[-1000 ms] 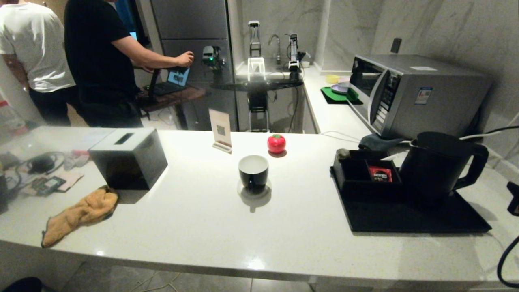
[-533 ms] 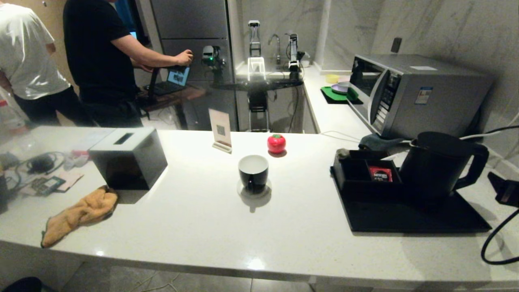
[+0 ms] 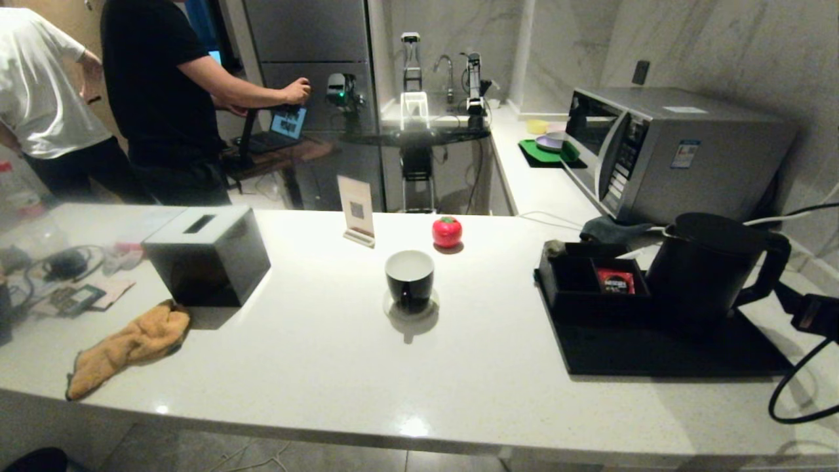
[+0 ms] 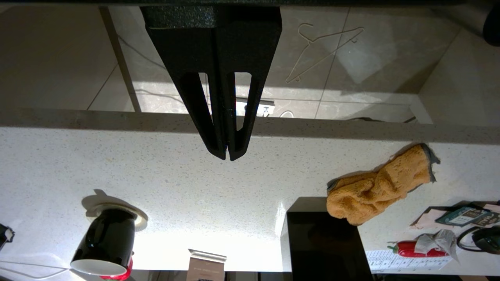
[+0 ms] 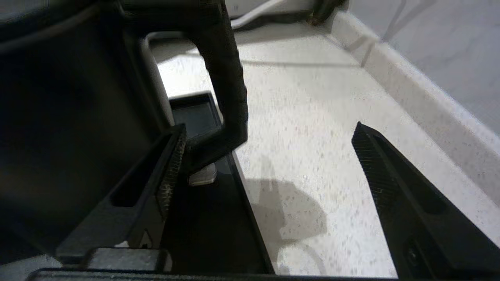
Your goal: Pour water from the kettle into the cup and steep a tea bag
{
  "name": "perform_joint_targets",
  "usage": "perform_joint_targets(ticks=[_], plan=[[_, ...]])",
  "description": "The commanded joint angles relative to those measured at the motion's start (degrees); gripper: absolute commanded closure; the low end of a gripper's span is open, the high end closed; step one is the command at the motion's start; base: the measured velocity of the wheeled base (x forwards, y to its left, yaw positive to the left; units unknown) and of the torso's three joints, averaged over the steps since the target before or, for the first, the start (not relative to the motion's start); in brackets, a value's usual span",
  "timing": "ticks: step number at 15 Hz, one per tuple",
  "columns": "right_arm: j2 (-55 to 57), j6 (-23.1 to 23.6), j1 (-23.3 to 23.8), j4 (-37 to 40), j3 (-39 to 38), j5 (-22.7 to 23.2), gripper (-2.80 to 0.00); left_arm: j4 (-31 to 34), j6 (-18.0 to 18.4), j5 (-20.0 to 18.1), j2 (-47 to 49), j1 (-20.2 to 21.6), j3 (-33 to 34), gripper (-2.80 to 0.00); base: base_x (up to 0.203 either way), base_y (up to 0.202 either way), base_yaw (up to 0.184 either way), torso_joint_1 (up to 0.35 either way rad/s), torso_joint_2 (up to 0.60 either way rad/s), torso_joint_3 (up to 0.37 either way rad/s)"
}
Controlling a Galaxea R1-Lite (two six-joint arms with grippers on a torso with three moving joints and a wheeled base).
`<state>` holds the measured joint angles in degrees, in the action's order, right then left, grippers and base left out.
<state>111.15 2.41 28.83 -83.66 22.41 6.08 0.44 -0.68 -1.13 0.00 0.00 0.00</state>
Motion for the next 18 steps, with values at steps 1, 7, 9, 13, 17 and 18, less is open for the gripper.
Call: perform_joint_targets(ticks=[1,7,9,13,17,18], plan=[[0.31,0.04,0.00,-1.53,-0.08,0.07,-2.80,0.00,-0.02,-0.01,0.00,0.00,0.00,0.00,0.000,0.000,0.000,0.000,0.00,0.000],[3.23,0.22,-0.09,-4.75,1.43,0.07,-2.80,0.00,-0.02,-0.01,0.00,0.00,0.00,0.00,0.000,0.000,0.000,0.000,0.00,0.000],[4.57,0.31,-0.09,-4.76,3.22,0.07,-2.80,0.00,-0.02,-0.01,0.00,0.00,0.00,0.00,0.000,0.000,0.000,0.000,0.00,0.000],[7.88,0.31,-0.24,-5.72,6.96,0.07,-2.80,0.00,-0.02,-0.01,0.00,0.00,0.00,0.00,0.000,0.000,0.000,0.000,0.00,0.000],[10.22,0.14,-0.54,-5.73,11.82,0.07,-2.80,0.00,-0.02,-0.01,0.00,0.00,0.00,0.00,0.000,0.000,0.000,0.000,0.00,0.000],[10.88,0.15,-0.76,-5.73,13.03,0.07,-2.80,0.00,-0.02,-0.01,0.00,0.00,0.00,0.00,0.000,0.000,0.000,0.000,0.00,0.000]])
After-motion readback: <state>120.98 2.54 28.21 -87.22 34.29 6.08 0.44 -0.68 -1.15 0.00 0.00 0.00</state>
